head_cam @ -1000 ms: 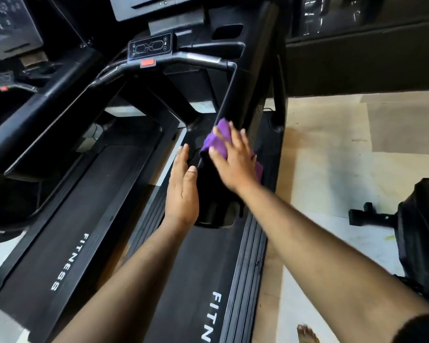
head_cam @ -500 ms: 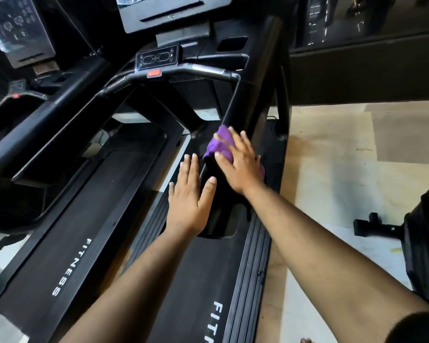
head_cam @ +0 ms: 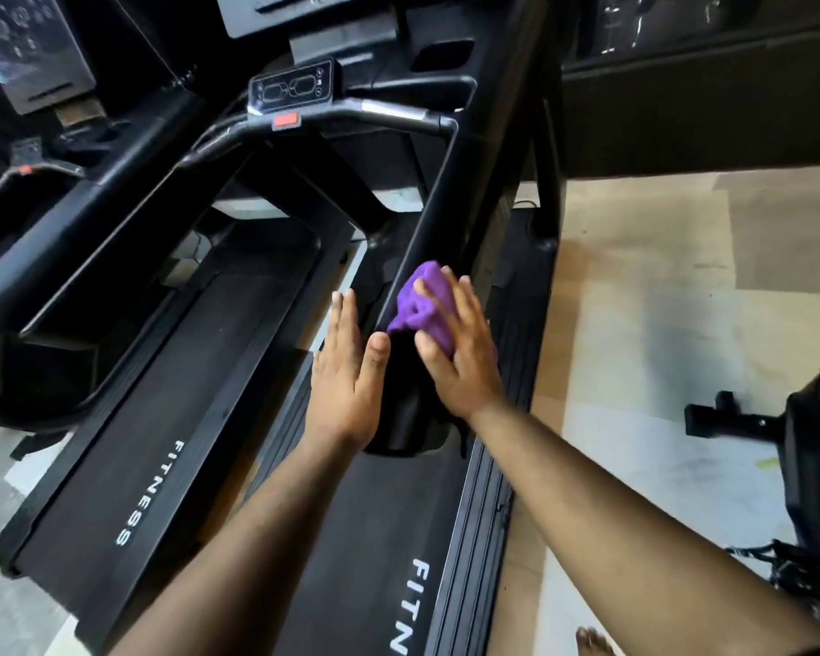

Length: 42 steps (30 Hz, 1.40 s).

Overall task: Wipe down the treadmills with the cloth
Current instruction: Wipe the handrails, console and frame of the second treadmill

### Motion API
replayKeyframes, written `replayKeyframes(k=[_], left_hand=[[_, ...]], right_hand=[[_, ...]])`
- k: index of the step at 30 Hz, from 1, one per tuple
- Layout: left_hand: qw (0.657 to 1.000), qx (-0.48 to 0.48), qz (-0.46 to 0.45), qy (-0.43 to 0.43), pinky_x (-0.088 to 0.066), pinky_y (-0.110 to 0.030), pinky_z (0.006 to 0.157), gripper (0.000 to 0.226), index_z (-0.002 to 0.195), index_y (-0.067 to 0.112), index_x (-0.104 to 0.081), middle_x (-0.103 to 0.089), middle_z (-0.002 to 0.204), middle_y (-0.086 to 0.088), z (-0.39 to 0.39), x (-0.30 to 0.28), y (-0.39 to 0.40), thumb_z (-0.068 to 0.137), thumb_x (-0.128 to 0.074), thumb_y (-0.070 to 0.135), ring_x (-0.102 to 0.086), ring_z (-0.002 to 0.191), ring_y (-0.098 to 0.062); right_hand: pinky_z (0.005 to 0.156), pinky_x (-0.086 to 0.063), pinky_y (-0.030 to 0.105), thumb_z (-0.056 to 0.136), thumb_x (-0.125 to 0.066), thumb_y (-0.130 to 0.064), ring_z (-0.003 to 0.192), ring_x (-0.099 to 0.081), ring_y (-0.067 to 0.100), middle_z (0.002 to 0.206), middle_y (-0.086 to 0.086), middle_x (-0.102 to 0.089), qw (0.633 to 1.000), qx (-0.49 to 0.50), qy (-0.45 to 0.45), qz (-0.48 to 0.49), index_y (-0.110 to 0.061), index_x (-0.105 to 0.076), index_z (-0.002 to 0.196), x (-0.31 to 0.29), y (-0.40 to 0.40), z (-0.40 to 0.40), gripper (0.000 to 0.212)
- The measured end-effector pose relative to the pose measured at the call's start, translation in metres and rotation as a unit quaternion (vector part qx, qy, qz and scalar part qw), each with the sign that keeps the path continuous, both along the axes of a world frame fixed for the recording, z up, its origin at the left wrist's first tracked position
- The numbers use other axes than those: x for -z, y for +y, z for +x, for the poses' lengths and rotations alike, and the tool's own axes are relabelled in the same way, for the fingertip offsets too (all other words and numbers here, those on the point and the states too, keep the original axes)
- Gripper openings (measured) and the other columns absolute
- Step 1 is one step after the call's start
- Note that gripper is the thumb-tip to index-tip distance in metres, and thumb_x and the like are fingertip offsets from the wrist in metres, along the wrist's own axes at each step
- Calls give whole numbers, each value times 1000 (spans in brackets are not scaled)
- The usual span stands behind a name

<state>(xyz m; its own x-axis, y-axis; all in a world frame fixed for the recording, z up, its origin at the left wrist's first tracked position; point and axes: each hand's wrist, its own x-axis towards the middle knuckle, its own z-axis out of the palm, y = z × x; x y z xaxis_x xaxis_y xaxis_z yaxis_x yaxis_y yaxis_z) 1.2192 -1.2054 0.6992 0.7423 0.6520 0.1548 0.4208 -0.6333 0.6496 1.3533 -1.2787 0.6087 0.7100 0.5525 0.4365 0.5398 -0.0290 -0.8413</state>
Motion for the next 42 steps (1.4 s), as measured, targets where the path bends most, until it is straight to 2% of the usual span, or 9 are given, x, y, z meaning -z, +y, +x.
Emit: replayKeyframes(k=[3, 7, 11, 15, 17, 23, 29, 37, 42], left_hand=[[1000, -8, 11, 8, -6, -42, 128, 104, 163, 23, -9, -3, 171, 8, 1, 3, 3, 84, -9, 90, 1, 154, 2], [993, -33, -70, -88, -8, -30, 128, 89, 161, 22, -17, -12, 170, 7, 0, 7, 6, 93, -19, 80, -8, 155, -1], [978, -63, -121, -154, -11, -35, 129, 71, 160, 24, -22, -17, 168, 12, -3, 11, 6, 99, -25, 62, -13, 153, 3], [995, -41, -21, -86, -10, -43, 128, 73, 162, 23, -22, -12, 167, 15, -4, 8, -1, 99, -24, 60, -7, 153, 4], [999, -33, 6, -34, -10, -50, 127, 74, 162, 28, -20, -8, 169, 14, -2, 5, -3, 97, -23, 63, -4, 154, 3], [999, -9, -4, -34, -10, -49, 128, 89, 162, 28, -12, -3, 170, 14, -2, 7, 0, 91, -17, 81, -1, 153, 6], [1000, -8, -14, -3, -7, -54, 127, 84, 162, 32, -4, 2, 167, 20, 4, -3, -3, 91, -17, 74, 2, 153, 4], [1000, -3, -27, -7, -8, -53, 126, 106, 162, 32, 2, 10, 163, 24, 0, 0, 2, 77, -6, 95, 8, 153, 3], [998, -6, 3, 56, -4, -54, 126, 114, 162, 32, 4, 10, 168, 15, 2, -2, 1, 70, 1, 98, 8, 155, -3]], right_hand=[[121, -25, 59, 97, -42, -54, 158, -14, 23, 170, 3, -20, 993, 72, 95, 12, -30, -34, 159, 2, 1, -31, 67], [120, -26, 59, 103, -37, -51, 155, -23, 29, 168, 6, -25, 997, 61, -22, 32, -34, -19, 162, -6, -29, -123, 64], [119, -27, 61, 104, -32, -58, 155, -23, 32, 168, 9, -23, 998, 21, -49, 11, -20, -26, 161, 12, -37, -119, 69], [116, -37, 49, 97, -39, -71, 147, -38, 15, 161, -8, -36, 967, -6, 222, 128, -7, -31, 158, 36, -28, -60, 88], [123, -29, 51, 98, -43, -63, 153, -26, 9, 167, -8, -24, 946, 6, 304, 117, -19, -20, 163, 36, -25, -53, 81], [123, -10, 64, 103, -26, -62, 159, 5, 25, 173, 0, -7, 999, -37, 27, -7, -50, -9, 160, -2, -32, -90, 60], [116, -16, 74, 102, -39, -55, 159, 3, 19, 172, -8, -11, 989, 14, 41, -140, -40, -26, 159, -60, 24, 36, 60], [126, -12, 56, 101, -28, -66, 159, 5, 13, 172, -8, -4, 994, -62, 4, -85, -45, -11, 161, -12, -30, -63, 66], [119, -14, 71, 99, -35, -59, 159, -3, 16, 171, -9, -15, 991, -22, -42, -128, -52, -17, 156, -43, 6, 19, 60]])
